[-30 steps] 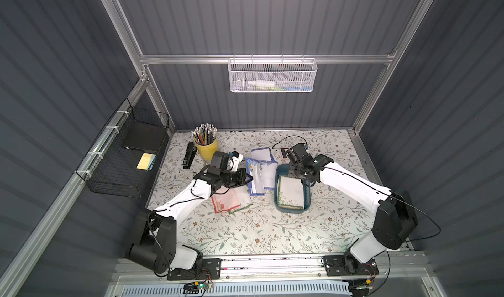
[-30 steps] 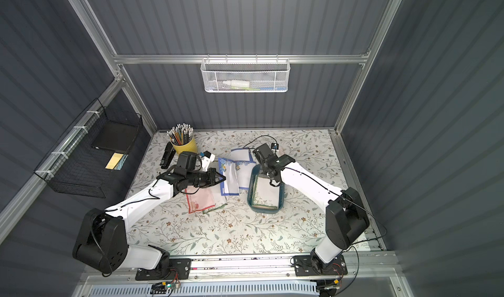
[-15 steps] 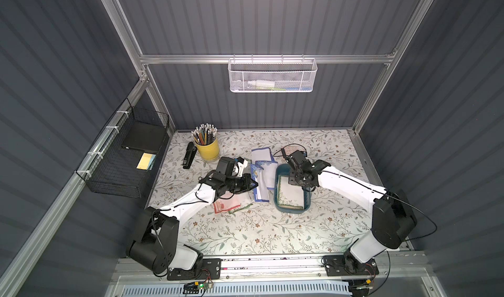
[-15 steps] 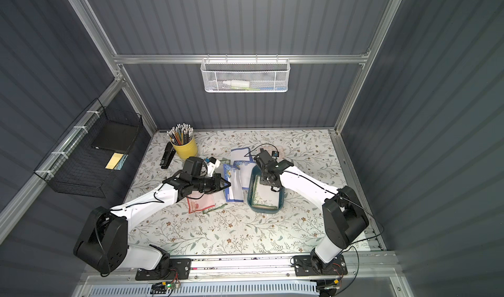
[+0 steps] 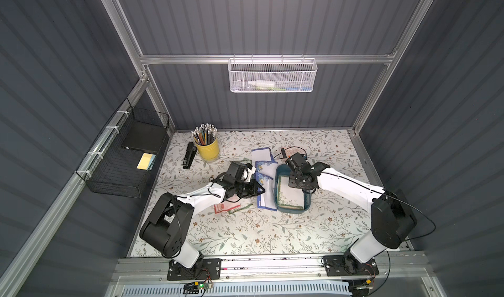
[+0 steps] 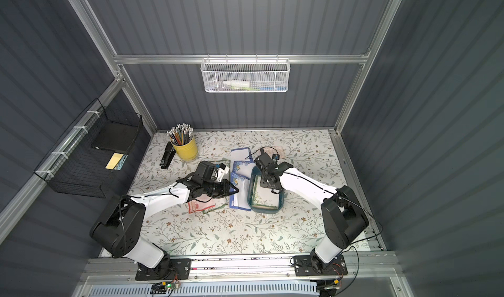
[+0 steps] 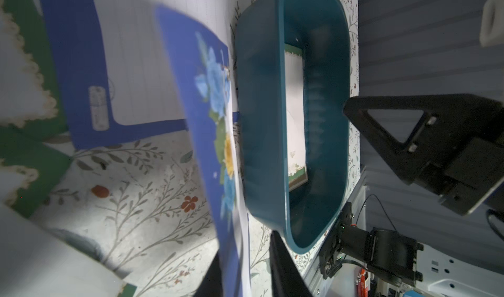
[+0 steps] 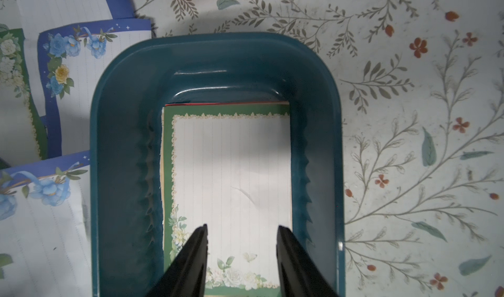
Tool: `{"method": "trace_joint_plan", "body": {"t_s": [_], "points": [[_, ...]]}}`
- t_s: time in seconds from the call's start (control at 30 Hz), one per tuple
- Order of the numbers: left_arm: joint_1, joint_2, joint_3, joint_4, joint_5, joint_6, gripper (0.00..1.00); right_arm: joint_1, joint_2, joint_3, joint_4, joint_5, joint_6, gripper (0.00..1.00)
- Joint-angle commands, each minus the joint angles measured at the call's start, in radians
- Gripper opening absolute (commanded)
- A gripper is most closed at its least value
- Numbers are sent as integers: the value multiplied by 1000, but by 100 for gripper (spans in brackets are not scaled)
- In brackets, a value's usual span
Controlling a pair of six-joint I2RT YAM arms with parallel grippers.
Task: Take out the stationery paper from the storage box
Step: Place the stationery paper at the center of the board.
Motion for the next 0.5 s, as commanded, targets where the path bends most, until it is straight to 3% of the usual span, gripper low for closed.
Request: {"method": "trace_joint_plan", "body": {"t_s": [0.0, 0.1, 0.2, 0.27, 0.37, 0.47], "points": [[-5, 12, 21, -81, -70, 27, 44, 0, 26, 20, -28, 1, 10, 46], [-6, 4, 30, -145, -145, 46, 59, -2, 35, 25, -33, 5, 5, 46], [-6, -7, 53, -208, -243, 51, 67, -1, 45, 30, -36, 5, 4, 46], [-6, -5, 88, -264, -351, 49, 78, 0, 50, 32, -39, 5, 9, 47], [-5, 10, 143, -341, -475, 53, 85, -1, 57, 26, -35, 0, 11, 52], [-5, 8, 196, -389, -584, 58, 85, -1, 75, 28, -41, 1, 15, 53]]}}
